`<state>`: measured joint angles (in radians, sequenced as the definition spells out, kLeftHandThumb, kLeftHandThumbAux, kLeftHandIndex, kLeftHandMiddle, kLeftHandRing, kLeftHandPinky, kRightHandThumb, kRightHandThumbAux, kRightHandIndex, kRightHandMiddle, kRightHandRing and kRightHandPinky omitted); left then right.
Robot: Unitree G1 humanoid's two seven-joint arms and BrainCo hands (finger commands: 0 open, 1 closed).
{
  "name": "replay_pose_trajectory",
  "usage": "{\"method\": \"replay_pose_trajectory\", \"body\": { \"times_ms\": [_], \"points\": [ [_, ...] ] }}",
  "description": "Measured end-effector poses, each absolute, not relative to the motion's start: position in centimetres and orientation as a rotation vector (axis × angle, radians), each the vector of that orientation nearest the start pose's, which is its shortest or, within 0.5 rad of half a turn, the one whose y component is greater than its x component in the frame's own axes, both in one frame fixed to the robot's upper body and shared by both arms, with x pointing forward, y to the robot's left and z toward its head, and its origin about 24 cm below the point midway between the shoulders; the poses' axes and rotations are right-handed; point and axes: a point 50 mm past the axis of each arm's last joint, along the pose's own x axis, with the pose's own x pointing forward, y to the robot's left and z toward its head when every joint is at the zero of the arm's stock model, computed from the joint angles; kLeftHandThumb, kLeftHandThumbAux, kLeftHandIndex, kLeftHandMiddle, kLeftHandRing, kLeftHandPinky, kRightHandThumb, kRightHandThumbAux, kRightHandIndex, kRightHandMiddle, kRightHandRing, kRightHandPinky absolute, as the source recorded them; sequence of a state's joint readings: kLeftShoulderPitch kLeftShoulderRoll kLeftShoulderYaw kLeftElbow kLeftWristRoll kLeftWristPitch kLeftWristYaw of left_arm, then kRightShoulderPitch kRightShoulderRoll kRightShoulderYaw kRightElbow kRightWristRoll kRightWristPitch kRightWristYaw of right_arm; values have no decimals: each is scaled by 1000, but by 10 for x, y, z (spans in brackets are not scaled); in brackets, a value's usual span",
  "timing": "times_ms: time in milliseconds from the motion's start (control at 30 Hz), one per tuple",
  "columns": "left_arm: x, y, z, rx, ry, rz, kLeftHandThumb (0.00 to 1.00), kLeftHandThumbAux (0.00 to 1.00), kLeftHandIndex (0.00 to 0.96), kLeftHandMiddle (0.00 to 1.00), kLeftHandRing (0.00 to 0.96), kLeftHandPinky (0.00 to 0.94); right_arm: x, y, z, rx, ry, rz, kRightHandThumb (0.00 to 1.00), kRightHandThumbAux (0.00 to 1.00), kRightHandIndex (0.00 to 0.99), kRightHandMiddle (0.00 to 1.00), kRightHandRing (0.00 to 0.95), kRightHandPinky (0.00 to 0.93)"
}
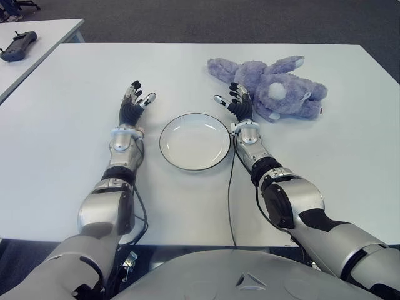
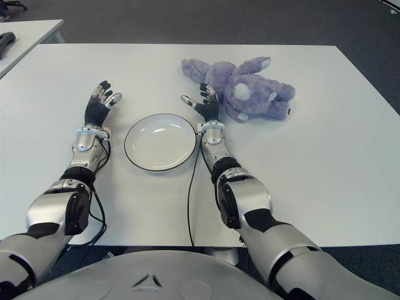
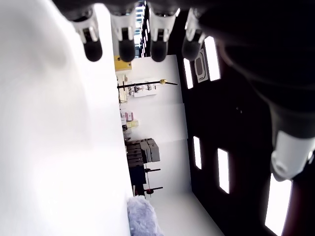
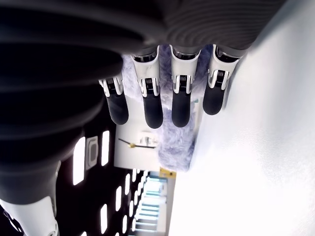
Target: Put the doll into the plate.
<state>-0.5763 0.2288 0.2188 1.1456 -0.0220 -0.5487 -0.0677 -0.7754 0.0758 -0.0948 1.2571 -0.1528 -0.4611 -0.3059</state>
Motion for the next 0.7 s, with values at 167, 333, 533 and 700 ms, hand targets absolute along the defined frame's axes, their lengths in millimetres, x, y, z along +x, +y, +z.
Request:
{"method": "replay_pose_trajectory", "body": {
  "times_ms": [167, 333, 533, 700],
  "points": [
    [330, 222, 18, 97, 6, 100, 0, 563, 0, 0, 0, 0, 355, -87, 32, -102, 34, -57, 0, 731, 155, 179, 154, 134],
    [330, 222, 18, 97, 6, 99, 0, 562, 0, 0, 0, 0, 355, -87, 32, -101, 34, -57, 0, 724, 149, 172, 149, 130],
    [330, 222, 18, 98, 6, 98, 0, 544, 0, 0, 0, 0, 355, -87, 32, -98, 35, -59, 0, 708, 147, 169, 146, 125],
    [330, 221, 18, 99, 6, 98, 0, 540, 0, 0, 0, 0, 355, -87, 32, -95, 36, -59, 0, 708, 144, 165, 143, 123]
  ]
}}
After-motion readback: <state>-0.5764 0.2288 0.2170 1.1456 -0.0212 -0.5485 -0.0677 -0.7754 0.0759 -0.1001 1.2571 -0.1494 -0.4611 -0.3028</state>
